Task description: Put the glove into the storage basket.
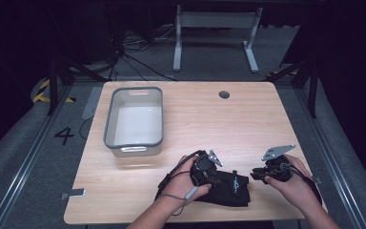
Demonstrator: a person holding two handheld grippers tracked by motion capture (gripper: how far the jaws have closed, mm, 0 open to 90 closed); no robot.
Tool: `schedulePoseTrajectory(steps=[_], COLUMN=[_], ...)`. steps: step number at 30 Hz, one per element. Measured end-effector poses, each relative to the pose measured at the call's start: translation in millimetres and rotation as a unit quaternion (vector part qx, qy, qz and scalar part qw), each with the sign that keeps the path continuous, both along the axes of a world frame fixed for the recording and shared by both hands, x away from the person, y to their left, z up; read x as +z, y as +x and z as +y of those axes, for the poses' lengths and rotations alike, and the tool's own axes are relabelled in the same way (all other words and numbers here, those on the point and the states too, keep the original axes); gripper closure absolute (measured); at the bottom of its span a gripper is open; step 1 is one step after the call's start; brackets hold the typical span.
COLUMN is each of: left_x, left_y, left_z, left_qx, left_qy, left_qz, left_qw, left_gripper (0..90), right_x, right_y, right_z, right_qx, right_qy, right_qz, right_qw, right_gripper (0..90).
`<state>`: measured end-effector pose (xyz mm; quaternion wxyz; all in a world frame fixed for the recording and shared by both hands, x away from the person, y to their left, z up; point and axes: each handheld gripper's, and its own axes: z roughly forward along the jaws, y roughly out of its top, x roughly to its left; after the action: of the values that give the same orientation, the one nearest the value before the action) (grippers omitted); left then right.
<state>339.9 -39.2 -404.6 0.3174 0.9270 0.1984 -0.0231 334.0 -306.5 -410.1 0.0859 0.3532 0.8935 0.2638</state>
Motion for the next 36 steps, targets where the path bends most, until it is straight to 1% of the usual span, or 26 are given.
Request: schedulePoseTrajectory(steps=[2,4,5,7,8,10,11,12,13,15,19,21,27,30,32,33,34,35,36], left_x=[-2.3,-5.0,-6.6,-9.3,-10.8,-15.0,-17.6,-20.1,-22.1,-25.2,-27.7,-29.6,-32.6,-33.8,-34.9,-35.4,-35.6,-36.3,-36.5], left_y=[0.8,2.4,3.1,4.5,5.4,6.7,7.4,7.8,7.8,6.1,1.6,0.6,1.5,0.7,0.0,-0.6,-1.7,-3.9,-4.8], left_z=[-4.4,-8.1,-9.6,-12.3,-13.4,-15.6,-16.4,-16.9,-17.4,-18.9,-22.2,-23.3,-24.0,-24.8,-25.3,-25.7,-26.6,-27.4,-28.5], left_qx=[-0.006,-0.013,-0.013,-0.019,-0.021,-0.026,-0.026,-0.022,-0.024,-0.032,-0.047,-0.053,-0.054,-0.060,-0.065,-0.067,-0.075,-0.073,-0.074], left_qy=[0.000,-0.003,-0.005,-0.007,-0.003,0.007,0.019,0.033,0.042,0.047,0.068,0.072,0.074,0.078,0.076,0.076,0.082,0.084,0.088], left_qz=[-0.003,-0.002,-0.004,-0.008,-0.007,0.000,0.005,0.003,-0.001,0.007,0.007,0.009,0.015,0.011,0.009,0.005,-0.003,-0.005,-0.013], left_qw=[1.0000,0.9999,0.9999,0.9998,0.9998,0.9996,0.9995,0.9992,0.9988,0.9983,0.9965,0.9959,0.9956,0.9951,0.9949,0.9949,0.9938,0.9937,0.9933], left_gripper=[59.8,59.6,58.9,53.7,52.0,46.4,44.8,44.5,42.3,39.8,36.3,34.1,31.4,30.2,27.4,26.9,26.3,24.9,24.1], right_x=[-0.3,-0.7,-0.8,-0.6,-0.3,0.2,0.3,0.4,0.3,0.3,0.6,0.8,1.6,2.2,2.3,2.3,2.2,2.2,2.2], right_y=[-0.1,-0.3,-0.6,-1.3,-1.5,-1.9,-2.2,-2.5,-2.7,-3.4,-3.8,-4.0,-4.3,-4.1,-4.2,-4.1,-4.0,-3.8,-3.8], right_z=[-0.2,-0.1,0.0,0.2,0.1,-0.1,0.0,0.1,0.3,1.2,1.9,1.8,0.9,0.4,0.3,0.3,0.3,0.3,0.5], right_qx=[-0.001,-0.002,-0.002,-0.003,-0.003,-0.003,-0.003,-0.003,-0.002,-0.001,0.001,0.001,0.000,0.001,0.001,0.000,0.000,0.001,0.000], right_qy=[0.002,0.006,0.006,0.008,0.010,0.011,0.012,0.014,0.017,0.018,0.022,0.024,0.028,0.030,0.031,0.032,0.032,0.032,0.033], right_qz=[0.002,0.005,0.005,0.005,0.006,0.005,0.005,0.006,0.008,0.009,0.011,0.012,0.012,0.012,0.012,0.012,0.012,0.011,0.012], right_qw=[1.0000,1.0000,1.0000,0.9999,0.9999,0.9999,0.9999,0.9999,0.9998,0.9998,0.9997,0.9996,0.9995,0.9995,0.9994,0.9994,0.9994,0.9994,0.9994], right_gripper=[74.7,73.6,73.4,72.5,71.7,70.9,70.4,69.5,68.7,68.4,67.3,67.0,65.8,65.2,64.9,64.8,64.6,64.5,64.5])
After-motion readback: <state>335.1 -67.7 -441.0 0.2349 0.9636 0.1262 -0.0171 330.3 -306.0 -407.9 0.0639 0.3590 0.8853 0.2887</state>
